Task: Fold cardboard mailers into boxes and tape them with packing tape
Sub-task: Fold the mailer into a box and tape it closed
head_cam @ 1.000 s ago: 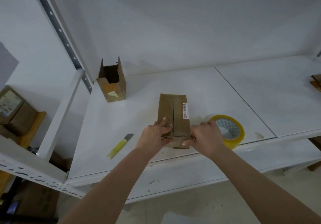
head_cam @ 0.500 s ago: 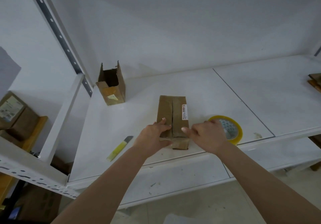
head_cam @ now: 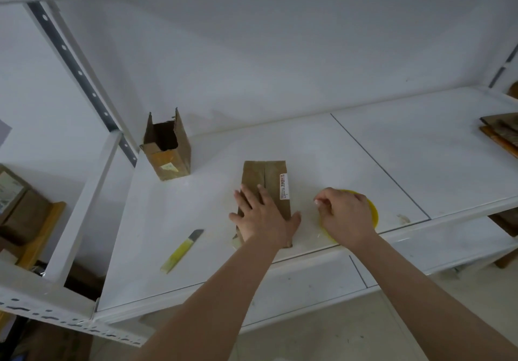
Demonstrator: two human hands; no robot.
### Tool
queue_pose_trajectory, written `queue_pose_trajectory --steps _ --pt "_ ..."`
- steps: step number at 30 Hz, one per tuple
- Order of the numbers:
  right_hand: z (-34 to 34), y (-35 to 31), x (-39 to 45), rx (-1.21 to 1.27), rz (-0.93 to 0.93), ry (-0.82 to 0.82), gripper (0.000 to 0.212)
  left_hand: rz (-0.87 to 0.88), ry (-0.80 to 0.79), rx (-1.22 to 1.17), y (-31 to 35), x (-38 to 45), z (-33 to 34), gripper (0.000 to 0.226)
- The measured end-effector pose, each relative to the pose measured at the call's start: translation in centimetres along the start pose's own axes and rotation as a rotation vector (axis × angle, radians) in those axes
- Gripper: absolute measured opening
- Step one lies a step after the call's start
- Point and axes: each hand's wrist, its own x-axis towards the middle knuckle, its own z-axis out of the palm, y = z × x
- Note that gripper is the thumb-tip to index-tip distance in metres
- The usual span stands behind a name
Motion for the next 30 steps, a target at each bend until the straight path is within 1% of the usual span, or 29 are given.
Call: queue_pose_trajectory --steps 2,4,6,9,10,12,15,16,18,20,23,24,25,27,30 --pt "-0.3 0.0 0.1 0.041 0.022 0.016 0.014 0.045 0.023 -0.008 -0.5 0.3 -0.4 0.102" --pt "-0.7 0.0 0.3 0.091 0.041 0.055 0.014 0.167 0.062 0.004 -2.1 0.4 -1.6 0.096" --pt "-1.5 -0.4 1.0 0.141 0.035 0.125 0.018 0.359 0.101 0.096 -4.6 0.3 -3.1 0.094" --pt "-2.7 -2.0 2.6 0.129 -0.047 0.172 0.03 0.675 0.189 0.211 -8.4 -0.8 -5.3 0.092" --pt "-3.0 -2.7 3.2 0.111 -0.084 0.157 0.035 0.779 0.218 0.249 -9.3 -1.2 -6.2 0.093" --pt "-3.6 -4.3 4.5 0.084 -0.146 0.059 0.041 0.943 0.261 0.368 -10.4 -1.6 -7.9 0.098" --pt "-4.0 -5.8 6.0 0.023 -0.21 -0.157 0.033 1.027 0.277 0.46 -11.3 -1.6 -10.2 0.103" --pt "-4.0 -5.9 6.2 0.009 -0.224 -0.199 0.031 1.044 0.288 0.468 -11.7 -1.3 -10.8 0.102" --pt "-3.9 -6.0 6.0 0.056 -0.225 -0.185 0.027 1.02 0.281 0.432 -12.7 -0.3 -11.8 0.098" --pt "-2.9 -6.1 5.0 0.136 -0.187 -0.116 0.028 0.924 0.293 0.403 -13.3 1.0 -12.0 0.093" --pt "-0.5 -5.8 2.7 0.116 -0.08 -0.07 0.033 0.787 0.241 0.552 -12.7 2.3 -9.2 0.092" --pt "0.0 -5.6 2.1 0.125 -0.039 -0.055 0.034 0.755 0.216 0.545 -12.4 2.5 -7.9 0.087" --pt "0.4 -5.3 1.6 0.134 0.001 -0.039 0.034 0.735 0.207 0.477 -12.1 2.6 -6.8 0.079" --pt "1.1 -4.6 0.7 0.134 0.077 -0.029 0.033 0.703 0.218 0.252 -11.9 3.0 -5.2 0.063" --pt "2.0 -4.2 -0.1 0.119 0.165 -0.087 0.035 0.589 0.196 -0.03 -11.4 3.4 -3.7 0.049"
